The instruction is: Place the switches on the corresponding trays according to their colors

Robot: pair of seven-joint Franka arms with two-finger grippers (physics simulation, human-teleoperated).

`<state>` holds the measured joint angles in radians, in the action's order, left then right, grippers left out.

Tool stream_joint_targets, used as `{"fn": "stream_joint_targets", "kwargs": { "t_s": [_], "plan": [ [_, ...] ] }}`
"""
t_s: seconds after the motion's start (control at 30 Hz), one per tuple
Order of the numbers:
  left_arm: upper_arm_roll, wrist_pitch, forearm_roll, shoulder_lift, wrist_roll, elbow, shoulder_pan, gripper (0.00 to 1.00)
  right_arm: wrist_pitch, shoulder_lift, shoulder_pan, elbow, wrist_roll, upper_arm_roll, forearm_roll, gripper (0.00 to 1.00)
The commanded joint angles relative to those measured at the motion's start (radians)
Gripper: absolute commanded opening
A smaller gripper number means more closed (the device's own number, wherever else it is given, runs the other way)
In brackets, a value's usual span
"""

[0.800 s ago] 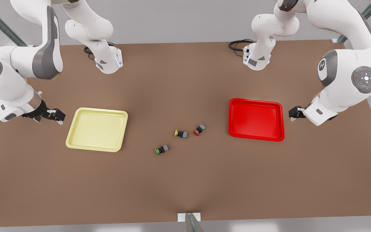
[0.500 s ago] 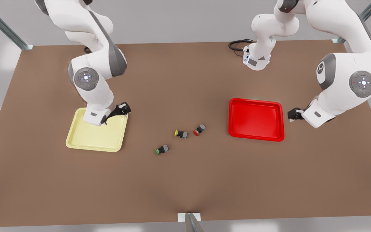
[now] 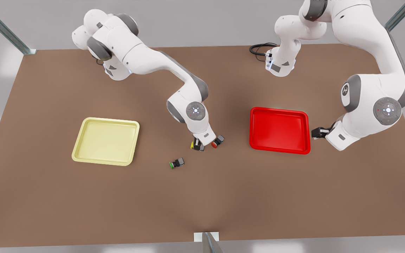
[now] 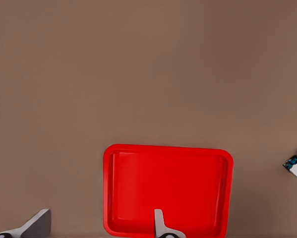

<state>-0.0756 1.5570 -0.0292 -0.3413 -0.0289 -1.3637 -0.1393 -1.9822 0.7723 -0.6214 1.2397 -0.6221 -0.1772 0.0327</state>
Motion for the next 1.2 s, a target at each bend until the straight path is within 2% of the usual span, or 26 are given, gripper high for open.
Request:
{"fn": "stream_joint_targets", "kwargs": {
  "t_s": [0.0,0.17,0.27,0.4,0.67,1.17],
  "plan": [
    [0.0,0.002,0.003,-0.001,0.0,0.0,0.0,1.0,-0.004,0.007,0.0,0.001,-0.001,0.001,-0.002,1.0],
    [0.0,0.006,0.005,-0.01,-0.002,0.0,0.0,1.0,-0.01,0.078,0.0,-0.002,0.012,0.007,-0.033,1.0],
    [-0.001,0.006,0.018,-0.021,-0.002,0.0,0.003,1.0,-0.01,0.159,-0.015,-0.075,0.105,0.016,-0.047,1.0],
    [-0.001,0.008,0.02,-0.025,-0.002,0.0,0.003,1.0,-0.049,0.168,-0.032,-0.072,0.094,0.082,0.004,1.0],
    [-0.001,0.014,0.018,-0.033,-0.002,0.0,0.004,1.0,-0.07,0.248,-0.075,-0.158,0.101,0.101,0.004,1.0],
    [-0.001,0.012,0.018,-0.041,-0.002,-0.002,0.004,1.0,-0.098,0.272,-0.093,-0.158,0.124,0.105,-0.001,1.0]
  ]
}}
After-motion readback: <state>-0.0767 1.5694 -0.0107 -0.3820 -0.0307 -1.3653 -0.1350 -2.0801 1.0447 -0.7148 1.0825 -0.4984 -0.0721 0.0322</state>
